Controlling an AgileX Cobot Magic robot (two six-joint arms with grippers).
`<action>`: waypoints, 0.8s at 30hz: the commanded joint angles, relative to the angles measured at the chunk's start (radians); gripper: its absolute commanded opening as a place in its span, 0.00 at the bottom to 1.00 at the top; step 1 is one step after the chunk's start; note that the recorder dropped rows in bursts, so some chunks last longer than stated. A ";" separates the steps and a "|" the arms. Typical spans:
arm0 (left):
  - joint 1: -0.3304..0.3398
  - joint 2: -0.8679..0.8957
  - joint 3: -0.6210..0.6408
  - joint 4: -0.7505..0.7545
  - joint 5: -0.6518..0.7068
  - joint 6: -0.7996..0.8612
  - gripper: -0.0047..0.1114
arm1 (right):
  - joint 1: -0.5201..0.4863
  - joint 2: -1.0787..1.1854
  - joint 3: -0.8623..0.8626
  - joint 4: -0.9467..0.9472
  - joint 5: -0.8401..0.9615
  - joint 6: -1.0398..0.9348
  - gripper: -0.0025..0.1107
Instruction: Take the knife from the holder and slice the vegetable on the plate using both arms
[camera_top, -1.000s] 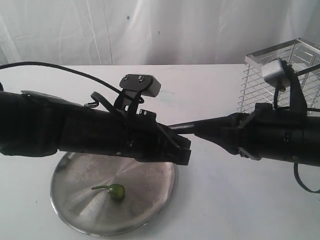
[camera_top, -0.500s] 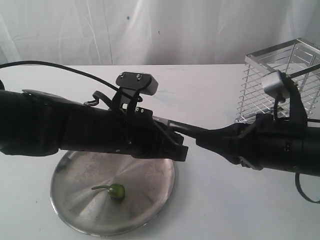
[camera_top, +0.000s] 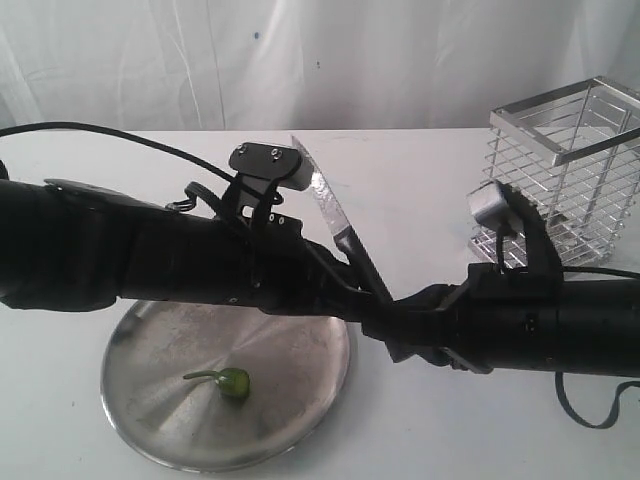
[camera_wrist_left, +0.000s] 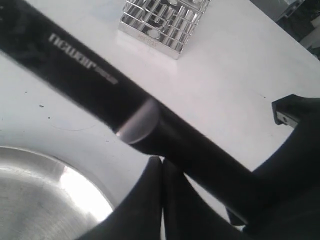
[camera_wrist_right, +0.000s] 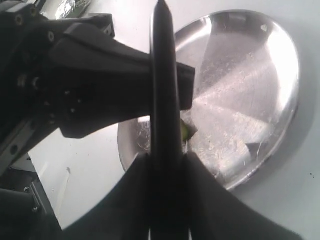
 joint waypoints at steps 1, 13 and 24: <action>-0.004 -0.004 -0.004 -0.021 0.051 0.008 0.04 | 0.005 0.034 0.004 -0.007 0.014 -0.017 0.02; -0.004 -0.004 -0.004 -0.021 0.080 0.057 0.04 | 0.005 0.080 0.000 -0.007 0.024 -0.066 0.02; -0.004 -0.014 -0.004 -0.021 -0.297 0.093 0.04 | 0.005 0.080 0.000 -0.007 -0.071 -0.066 0.02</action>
